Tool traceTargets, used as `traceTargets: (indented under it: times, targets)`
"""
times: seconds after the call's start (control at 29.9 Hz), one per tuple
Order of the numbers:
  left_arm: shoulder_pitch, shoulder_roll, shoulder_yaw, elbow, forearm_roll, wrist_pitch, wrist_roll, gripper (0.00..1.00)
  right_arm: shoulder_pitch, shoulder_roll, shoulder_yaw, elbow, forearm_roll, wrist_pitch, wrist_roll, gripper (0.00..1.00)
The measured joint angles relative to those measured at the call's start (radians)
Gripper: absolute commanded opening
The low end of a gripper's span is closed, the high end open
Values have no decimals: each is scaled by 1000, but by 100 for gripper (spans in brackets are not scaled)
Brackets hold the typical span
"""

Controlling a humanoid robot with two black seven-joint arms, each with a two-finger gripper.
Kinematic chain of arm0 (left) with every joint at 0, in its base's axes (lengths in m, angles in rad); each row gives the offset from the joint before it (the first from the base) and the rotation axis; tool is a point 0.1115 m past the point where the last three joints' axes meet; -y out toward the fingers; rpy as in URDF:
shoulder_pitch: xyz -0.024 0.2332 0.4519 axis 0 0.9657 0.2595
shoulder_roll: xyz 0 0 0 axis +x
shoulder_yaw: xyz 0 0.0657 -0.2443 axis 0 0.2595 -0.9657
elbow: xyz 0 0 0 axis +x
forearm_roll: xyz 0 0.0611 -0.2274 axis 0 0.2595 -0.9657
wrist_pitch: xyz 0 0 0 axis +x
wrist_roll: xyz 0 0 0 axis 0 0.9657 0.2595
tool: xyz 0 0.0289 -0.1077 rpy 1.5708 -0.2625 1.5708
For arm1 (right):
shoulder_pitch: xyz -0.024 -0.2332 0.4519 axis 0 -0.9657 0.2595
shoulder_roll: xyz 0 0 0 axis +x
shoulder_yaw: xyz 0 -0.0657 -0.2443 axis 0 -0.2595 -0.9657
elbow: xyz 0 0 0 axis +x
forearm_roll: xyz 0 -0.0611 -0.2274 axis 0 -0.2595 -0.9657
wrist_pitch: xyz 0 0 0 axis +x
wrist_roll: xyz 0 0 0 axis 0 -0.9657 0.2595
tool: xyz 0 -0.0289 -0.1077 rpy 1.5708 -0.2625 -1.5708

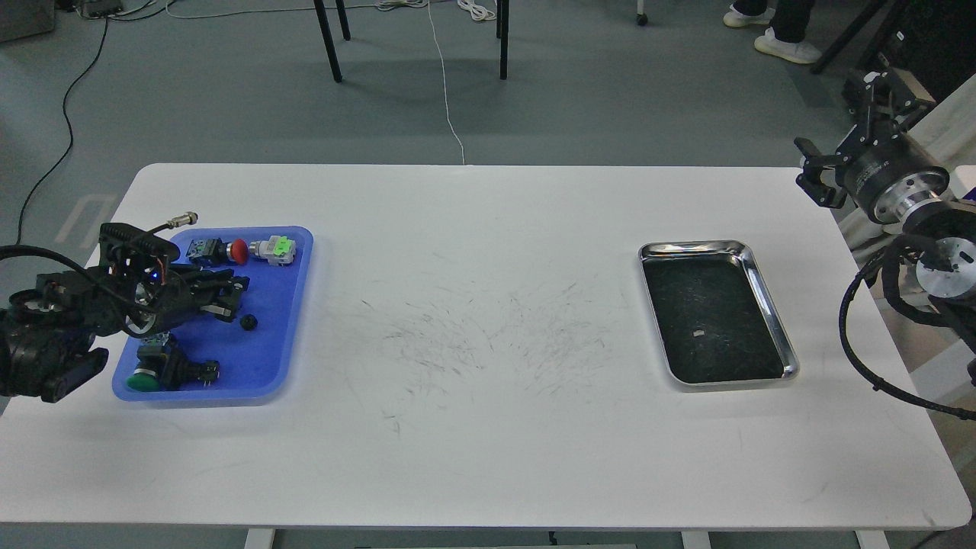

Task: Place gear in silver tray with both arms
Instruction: 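Close the left gripper on the black gear in the blue tray, then lift the black gear out of the blue tray with the left gripper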

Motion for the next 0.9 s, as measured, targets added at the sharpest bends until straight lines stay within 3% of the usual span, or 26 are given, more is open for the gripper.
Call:
traceTargets:
  times: [0.23, 0.5, 0.74, 0.9]
  targets:
    - [-67, 42, -64, -26, 1, -11, -1, 7, 0, 0, -1, 0, 0, 0, 0, 99]
    - [-262, 79, -167, -169, 1, -78, -1, 7, 0, 1, -1, 0, 0, 0, -1, 99]
    - [-430, 24, -164, -267, 2, -100, -1, 6, 0, -10, -1, 0, 0, 0, -2, 99]
    - [-464, -85, -156, -302, 17, -107, -1, 5, 0, -15, 6, -3, 0, -9, -6, 99]
